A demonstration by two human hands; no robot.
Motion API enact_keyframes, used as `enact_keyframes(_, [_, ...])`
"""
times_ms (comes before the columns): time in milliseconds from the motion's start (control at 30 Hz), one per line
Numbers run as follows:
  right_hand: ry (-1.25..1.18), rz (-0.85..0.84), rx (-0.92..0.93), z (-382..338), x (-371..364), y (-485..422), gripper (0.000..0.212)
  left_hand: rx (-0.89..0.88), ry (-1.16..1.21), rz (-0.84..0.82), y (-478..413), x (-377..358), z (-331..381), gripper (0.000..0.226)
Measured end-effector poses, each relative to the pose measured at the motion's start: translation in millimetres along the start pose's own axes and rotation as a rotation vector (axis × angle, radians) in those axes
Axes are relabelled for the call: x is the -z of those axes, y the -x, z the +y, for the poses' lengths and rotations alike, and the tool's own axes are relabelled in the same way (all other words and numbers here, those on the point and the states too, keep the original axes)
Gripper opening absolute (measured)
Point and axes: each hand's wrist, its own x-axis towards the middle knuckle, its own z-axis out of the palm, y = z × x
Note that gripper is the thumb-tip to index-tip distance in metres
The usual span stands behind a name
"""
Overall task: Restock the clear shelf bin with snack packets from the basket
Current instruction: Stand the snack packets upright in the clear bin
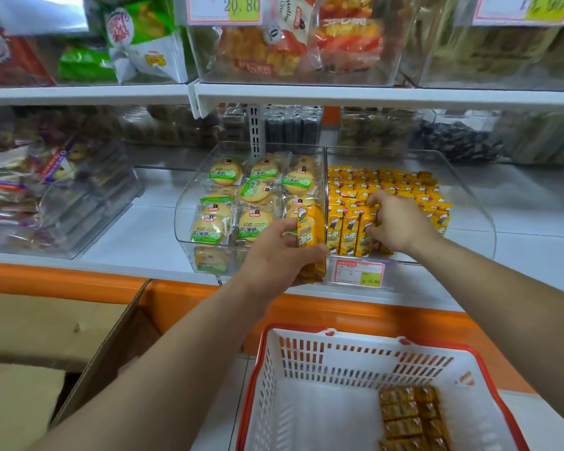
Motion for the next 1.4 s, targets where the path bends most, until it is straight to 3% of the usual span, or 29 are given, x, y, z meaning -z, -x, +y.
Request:
enact_keyframes(133, [0.049,0.023,0.014,-1.0,20.7,12.9,0.065,-0.011,-0.002,-0.013,-1.5,-7.4,-2.6,0.034])
enact_keyframes(200, [0.016,0.058,0.047,1.9,40.4,24.2,0.056,-0.022,-0.021,-0.018,-1.3,-11.9,-3.4,0.033])
enact_keyframes(300, [-0.317,0.007,0.064,6.0,63.2,52.5,0.03,-0.026,-0.051,-0.015,1.2,-23.0,-2.8,0.034])
enact_keyframes(367, [-0.636,-0.06,0.034,7.1,67.5,76.2,0.017,-0.025,-0.052,-0.026,4.9,-34.3,0.7,0.054])
enact_keyframes(433, [-0.875,-0.141,-0.007,5.1,65.3,97.4,0.02,-0.04,-0.065,-0.048,6.8,-45.6,0.4,0.063])
enact_keyframes(567, [-1.085,-0.289,-0.014,-3.3,62.3,115.4,0.037,-0.102,-0.112,-0.121,11.2,-63.7,-4.8,0.045])
enact_keyframes(733, [-1.005,-0.246,0.013,0.8,68.1,121.7,0.016,-0.125,-0.136,-0.095,16.3,-70.9,-0.7,0.044])
enact_keyframes(967, [-0.895,-0.465,0.044,7.8,63.7,132.7,0.003,-0.031,-0.029,0.018,10.4,-70.8,0.1,0.041])
enact_keyframes(1133, [-1.072,-0.258,-0.025,0.2,65.3,127.1,0.035,-0.059,-0.049,-0.016,5.8,-73.6,0.1,0.025])
enact_keyframes(1300, [-0.992,-0.167,0.063,-1.5,73.5,113.3,0.03,-0.147,-0.139,-0.009,0.9,-74.2,4.5,0.029])
enact_keyframes(1400, [-0.945,0.002,0.051,10.6,85.5,91.6,0.028,-0.269,-0.32,0.113,-7.4,-61.4,8.8,0.037])
